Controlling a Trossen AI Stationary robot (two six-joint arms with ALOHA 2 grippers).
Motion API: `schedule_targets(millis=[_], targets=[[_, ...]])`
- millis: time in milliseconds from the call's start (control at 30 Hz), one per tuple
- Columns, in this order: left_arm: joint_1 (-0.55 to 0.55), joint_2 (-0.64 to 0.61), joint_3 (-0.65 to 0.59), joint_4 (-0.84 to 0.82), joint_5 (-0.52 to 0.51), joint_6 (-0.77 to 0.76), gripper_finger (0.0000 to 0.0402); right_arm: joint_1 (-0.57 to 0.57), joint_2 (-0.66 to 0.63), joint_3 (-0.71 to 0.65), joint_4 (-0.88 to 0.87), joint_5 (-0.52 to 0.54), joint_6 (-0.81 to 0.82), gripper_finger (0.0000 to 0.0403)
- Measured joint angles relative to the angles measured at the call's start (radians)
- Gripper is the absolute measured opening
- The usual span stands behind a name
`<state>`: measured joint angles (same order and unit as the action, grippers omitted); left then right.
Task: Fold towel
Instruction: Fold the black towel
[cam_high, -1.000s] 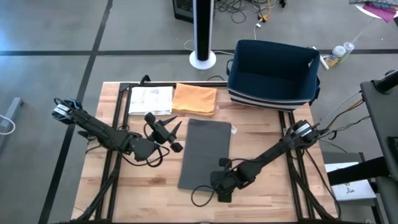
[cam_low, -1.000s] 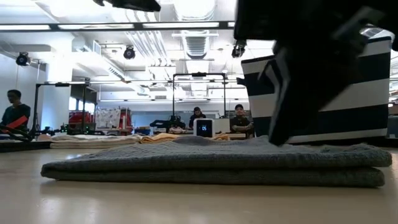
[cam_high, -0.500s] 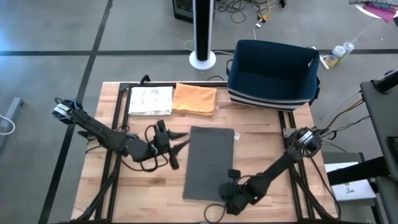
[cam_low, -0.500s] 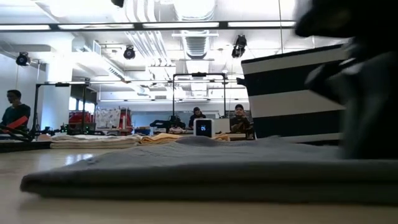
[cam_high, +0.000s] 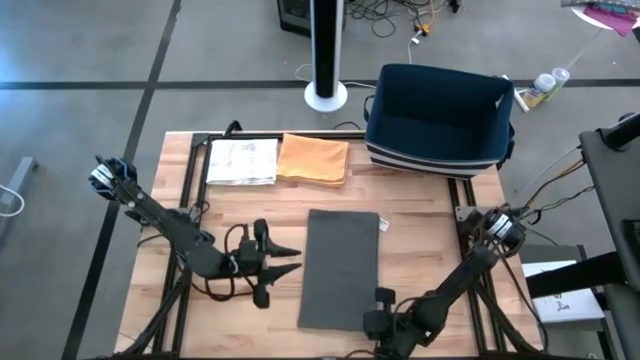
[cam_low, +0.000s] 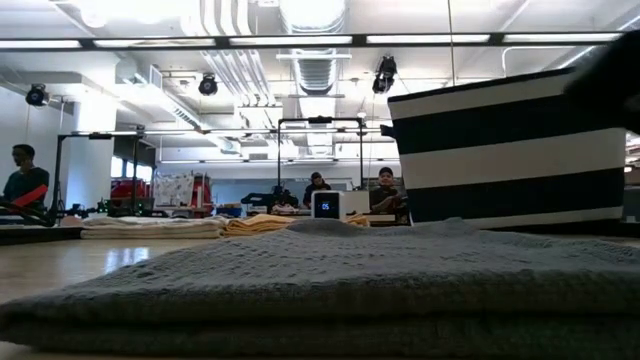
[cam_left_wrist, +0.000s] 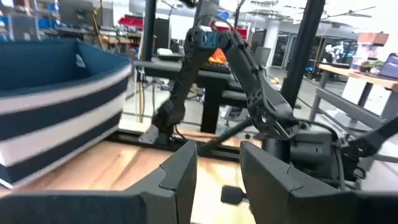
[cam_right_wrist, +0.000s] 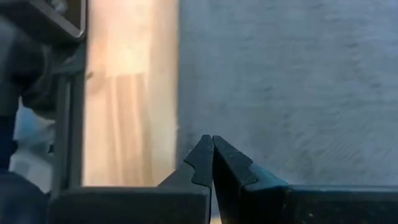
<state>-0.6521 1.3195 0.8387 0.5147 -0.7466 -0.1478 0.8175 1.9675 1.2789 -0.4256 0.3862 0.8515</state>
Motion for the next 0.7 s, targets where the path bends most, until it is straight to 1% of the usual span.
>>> schedule_targets(millis=[100,200,300,400,500,633,700], targets=[[0.000,0.024,0.000,0.002,0.000,-0.029,0.0114,-0.001,0.019,-0.011,0.040,0.012,0.018,0.0000],[0.006,0.044,-0.001,0.010,-0.003,-0.030,0.0114,-0.006,0.061,-0.016,0.077,0.037,-0.001,0.0000],[0.013,0.070,-0.001,0.008,-0.001,-0.046,0.0114,-0.021,0.092,-0.007,0.124,0.045,-0.046,0.0000],[0.027,0.100,-0.001,-0.001,-0.002,-0.113,0.0114,-0.036,0.100,0.003,0.122,0.044,-0.104,0.0000],[0.057,0.125,-0.001,-0.037,0.035,-0.218,0.0114,-0.038,0.078,0.008,0.076,0.033,-0.163,0.0000],[0.136,0.144,-0.001,-0.152,0.170,-0.410,0.0114,-0.030,0.008,0.029,-0.084,0.034,-0.163,0.0000],[0.174,0.151,-0.001,-0.221,0.180,-0.478,0.0114,-0.006,-0.056,0.033,-0.184,0.138,-0.119,0.0000]])
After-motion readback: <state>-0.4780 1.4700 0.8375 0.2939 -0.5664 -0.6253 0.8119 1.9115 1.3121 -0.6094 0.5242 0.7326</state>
